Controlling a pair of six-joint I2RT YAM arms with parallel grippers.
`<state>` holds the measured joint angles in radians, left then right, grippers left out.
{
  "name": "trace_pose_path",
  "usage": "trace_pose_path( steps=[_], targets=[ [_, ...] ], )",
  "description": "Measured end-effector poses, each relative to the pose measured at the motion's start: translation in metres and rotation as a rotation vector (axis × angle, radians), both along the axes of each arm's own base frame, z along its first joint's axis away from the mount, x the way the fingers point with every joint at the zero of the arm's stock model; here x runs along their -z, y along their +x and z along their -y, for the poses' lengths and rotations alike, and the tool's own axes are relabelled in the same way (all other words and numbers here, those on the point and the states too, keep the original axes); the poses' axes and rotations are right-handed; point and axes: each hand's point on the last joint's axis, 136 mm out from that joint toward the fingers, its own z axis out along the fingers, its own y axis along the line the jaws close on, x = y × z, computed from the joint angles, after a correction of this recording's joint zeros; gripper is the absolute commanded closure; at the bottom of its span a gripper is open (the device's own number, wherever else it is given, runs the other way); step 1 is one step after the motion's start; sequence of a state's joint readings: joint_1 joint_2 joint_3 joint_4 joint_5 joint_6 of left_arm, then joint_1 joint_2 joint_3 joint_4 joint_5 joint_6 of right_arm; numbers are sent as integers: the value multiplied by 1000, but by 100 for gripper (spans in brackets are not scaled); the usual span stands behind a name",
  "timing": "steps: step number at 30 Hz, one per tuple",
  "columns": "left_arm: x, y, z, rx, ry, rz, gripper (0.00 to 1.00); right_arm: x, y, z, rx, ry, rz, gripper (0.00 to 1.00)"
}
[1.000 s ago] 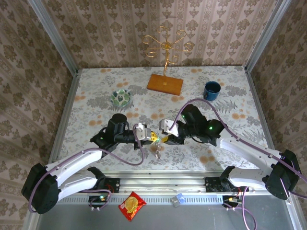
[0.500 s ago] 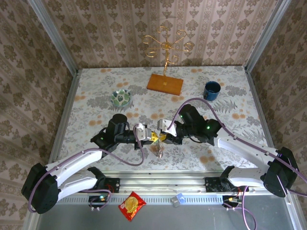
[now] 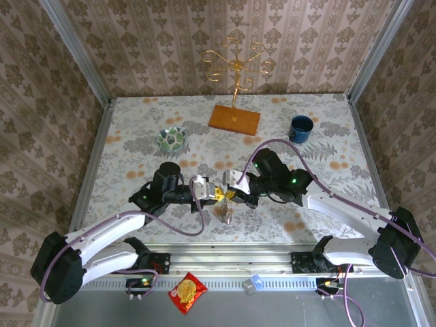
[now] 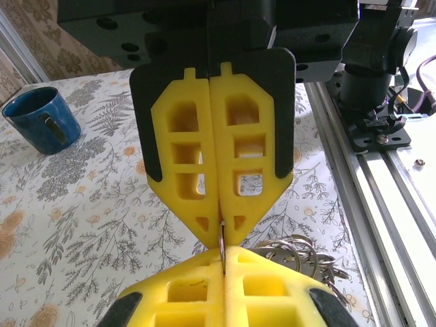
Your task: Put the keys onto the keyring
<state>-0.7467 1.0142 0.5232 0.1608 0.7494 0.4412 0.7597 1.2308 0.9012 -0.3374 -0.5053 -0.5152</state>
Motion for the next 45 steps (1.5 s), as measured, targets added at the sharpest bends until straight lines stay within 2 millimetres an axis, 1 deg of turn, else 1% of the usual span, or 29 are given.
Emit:
trace_pose_path(
  steps=[3, 6, 12, 14, 15, 17, 19, 20, 23, 26, 29, 31, 34, 37, 40, 42, 45],
  targets=[
    [0, 1, 0, -5, -5, 4, 86, -1, 0, -1, 0, 8, -4, 100],
    [-2, 2, 1, -7, -12, 13, 86, -3, 0, -3, 2, 18, -9, 100],
    [-2, 2, 1, -11, -13, 3, 98, -3, 1, -3, 7, 21, -9, 100],
    [-2, 2, 1, -11, -13, 3, 100, -3, 2, -2, 8, 21, -9, 100],
    [-2, 2, 1, -11, -13, 3, 100, -3, 2, -2, 8, 21, -9, 98],
    [-2, 2, 1, -11, -13, 3, 100, -3, 2, -2, 9, 20, -9, 86],
    [-2, 3, 1, -18, -13, 7, 100, -3, 3, -2, 19, 21, -9, 77],
    [-2, 5, 0, -25, -11, 9, 100, -5, 4, -2, 24, 26, -7, 74],
    [-4, 9, -1, -58, -9, 24, 100, -10, 8, 3, 54, 55, 10, 71],
    [-9, 18, -6, -124, -6, 58, 100, -16, 16, 16, 122, 86, 41, 68],
    [-11, 29, -13, -206, 22, 73, 100, -19, 27, 29, 207, 96, 70, 67],
    [-14, 40, -18, -269, 50, 82, 100, -21, 35, 34, 267, 95, 86, 67],
    [-26, 57, -24, -369, 72, 97, 100, -21, 45, 39, 336, 91, 87, 67],
    [-37, 74, -35, -477, 77, 98, 100, -16, 51, 41, 383, 80, 59, 67],
    [-42, 93, -55, -601, 85, 85, 100, -7, 59, 38, 424, 55, 9, 67],
    [-42, 102, -71, -678, 99, 74, 100, -5, 67, 33, 446, 45, -15, 67],
    [-44, 112, -97, -791, 117, 70, 100, -7, 75, 16, 455, 44, -43, 67]
  ],
)
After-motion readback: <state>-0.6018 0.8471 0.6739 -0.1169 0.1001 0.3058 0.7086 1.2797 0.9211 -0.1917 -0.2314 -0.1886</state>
